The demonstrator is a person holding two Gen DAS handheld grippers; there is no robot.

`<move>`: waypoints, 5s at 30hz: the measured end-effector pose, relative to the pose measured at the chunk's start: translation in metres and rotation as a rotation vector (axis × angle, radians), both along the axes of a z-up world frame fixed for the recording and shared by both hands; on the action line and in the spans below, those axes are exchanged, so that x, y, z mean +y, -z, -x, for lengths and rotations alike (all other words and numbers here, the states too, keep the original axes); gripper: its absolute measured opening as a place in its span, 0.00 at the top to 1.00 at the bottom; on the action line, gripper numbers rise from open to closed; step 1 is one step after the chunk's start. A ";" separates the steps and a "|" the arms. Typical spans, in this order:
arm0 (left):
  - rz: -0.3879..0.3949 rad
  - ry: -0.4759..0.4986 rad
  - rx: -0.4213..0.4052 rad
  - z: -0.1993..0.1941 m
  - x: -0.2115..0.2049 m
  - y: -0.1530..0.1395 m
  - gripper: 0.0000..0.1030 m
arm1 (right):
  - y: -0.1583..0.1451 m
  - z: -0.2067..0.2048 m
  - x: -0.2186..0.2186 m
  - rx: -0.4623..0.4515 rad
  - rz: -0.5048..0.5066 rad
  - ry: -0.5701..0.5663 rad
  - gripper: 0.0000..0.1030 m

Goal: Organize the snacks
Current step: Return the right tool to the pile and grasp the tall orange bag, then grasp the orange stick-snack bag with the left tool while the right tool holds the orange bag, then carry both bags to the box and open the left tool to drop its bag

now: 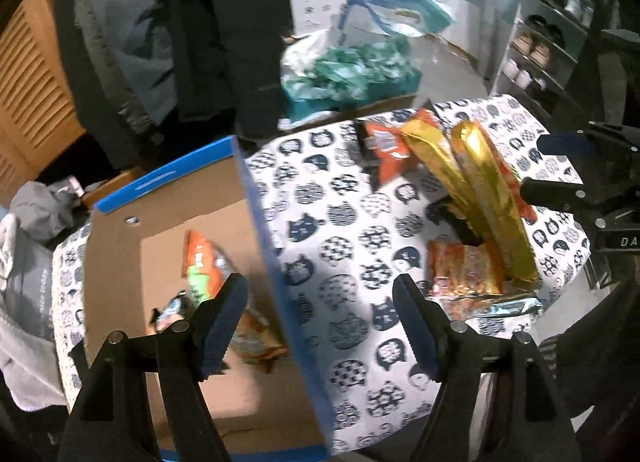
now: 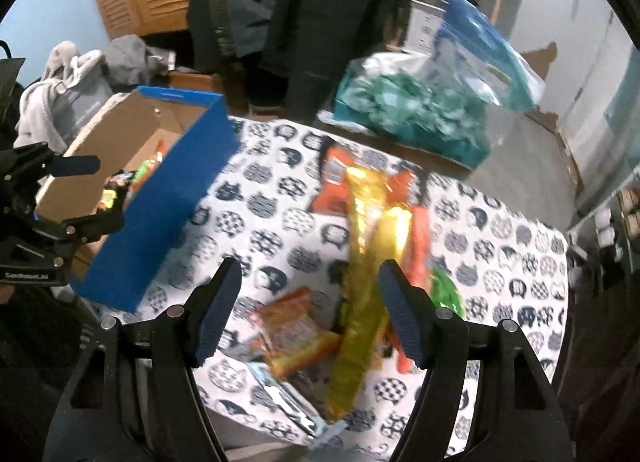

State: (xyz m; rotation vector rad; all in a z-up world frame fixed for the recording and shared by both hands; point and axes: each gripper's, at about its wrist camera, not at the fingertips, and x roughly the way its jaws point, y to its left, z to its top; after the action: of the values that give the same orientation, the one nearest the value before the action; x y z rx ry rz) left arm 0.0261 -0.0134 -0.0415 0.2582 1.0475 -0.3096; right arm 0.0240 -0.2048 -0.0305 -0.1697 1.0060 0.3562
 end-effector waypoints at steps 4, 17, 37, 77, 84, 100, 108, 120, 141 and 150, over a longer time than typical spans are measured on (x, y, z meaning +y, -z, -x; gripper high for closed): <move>-0.015 0.031 0.017 -0.001 -0.022 0.005 0.26 | 0.008 0.003 -0.027 0.011 -0.008 0.038 0.31; -0.064 0.090 0.050 -0.023 -0.068 0.030 0.25 | 0.046 -0.004 -0.098 0.078 -0.058 0.159 0.31; -0.105 0.118 0.116 -0.072 -0.094 0.085 0.25 | 0.103 -0.042 -0.097 0.126 -0.037 0.119 0.45; -0.026 0.285 0.363 -0.025 -0.175 0.145 0.16 | 0.084 -0.007 -0.148 0.090 -0.093 0.235 0.74; 0.050 0.280 0.369 -0.032 -0.157 0.139 0.45 | 0.084 -0.007 -0.143 0.089 -0.084 0.219 0.74; -0.026 0.244 0.213 -0.024 -0.129 0.094 0.58 | 0.067 -0.004 -0.130 0.051 -0.053 0.212 0.74; -0.071 0.193 0.067 -0.027 -0.109 0.056 0.58 | 0.049 0.001 -0.120 0.017 -0.040 0.201 0.74; -0.116 0.135 -0.070 -0.009 -0.070 0.012 0.58 | 0.017 0.013 -0.089 -0.040 -0.025 0.143 0.74; -0.092 0.023 -0.171 0.010 0.008 -0.032 0.58 | -0.019 0.015 -0.006 -0.084 -0.059 0.001 0.74; -0.082 -0.043 -0.174 0.013 0.049 -0.031 0.58 | -0.024 0.008 0.038 -0.079 -0.054 -0.062 0.74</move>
State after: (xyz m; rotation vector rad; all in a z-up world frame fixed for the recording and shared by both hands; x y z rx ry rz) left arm 0.0130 0.0358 -0.0101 0.3304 0.8941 -0.2018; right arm 0.0157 -0.1669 -0.0064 -0.1649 0.9132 0.4302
